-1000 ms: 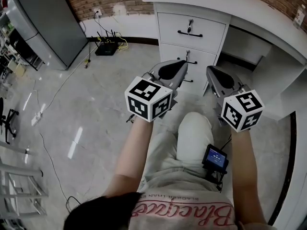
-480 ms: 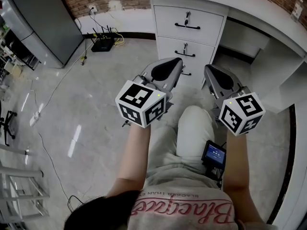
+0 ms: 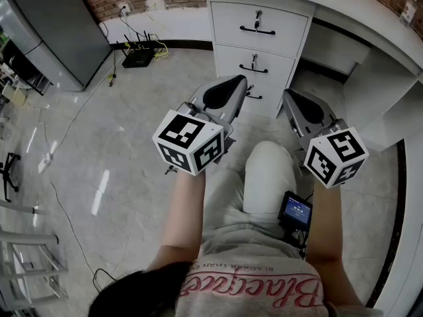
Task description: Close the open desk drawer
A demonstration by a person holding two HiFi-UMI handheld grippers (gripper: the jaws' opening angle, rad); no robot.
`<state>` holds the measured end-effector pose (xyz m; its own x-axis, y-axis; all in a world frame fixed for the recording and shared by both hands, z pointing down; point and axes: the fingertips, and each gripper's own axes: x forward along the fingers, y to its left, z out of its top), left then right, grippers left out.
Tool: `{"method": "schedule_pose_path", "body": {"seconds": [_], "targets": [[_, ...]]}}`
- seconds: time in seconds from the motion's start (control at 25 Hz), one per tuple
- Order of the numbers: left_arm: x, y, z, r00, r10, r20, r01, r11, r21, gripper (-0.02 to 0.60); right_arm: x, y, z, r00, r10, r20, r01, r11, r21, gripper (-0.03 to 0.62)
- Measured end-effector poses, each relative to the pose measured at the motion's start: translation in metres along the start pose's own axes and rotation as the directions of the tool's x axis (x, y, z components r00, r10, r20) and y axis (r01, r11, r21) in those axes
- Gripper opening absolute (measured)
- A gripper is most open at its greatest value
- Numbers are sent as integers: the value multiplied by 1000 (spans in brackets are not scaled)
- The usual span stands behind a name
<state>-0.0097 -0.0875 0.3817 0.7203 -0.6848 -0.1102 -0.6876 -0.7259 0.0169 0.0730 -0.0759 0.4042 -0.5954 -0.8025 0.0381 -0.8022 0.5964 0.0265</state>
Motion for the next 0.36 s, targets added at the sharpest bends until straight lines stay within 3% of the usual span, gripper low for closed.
{"method": "schedule_pose_path", "body": {"seconds": [0.36], "targets": [[3, -4, -9, 1000, -15, -19, 15, 1000, 5, 5, -2, -3, -16, 999, -3, -36, 3, 1000, 20, 9]]}}
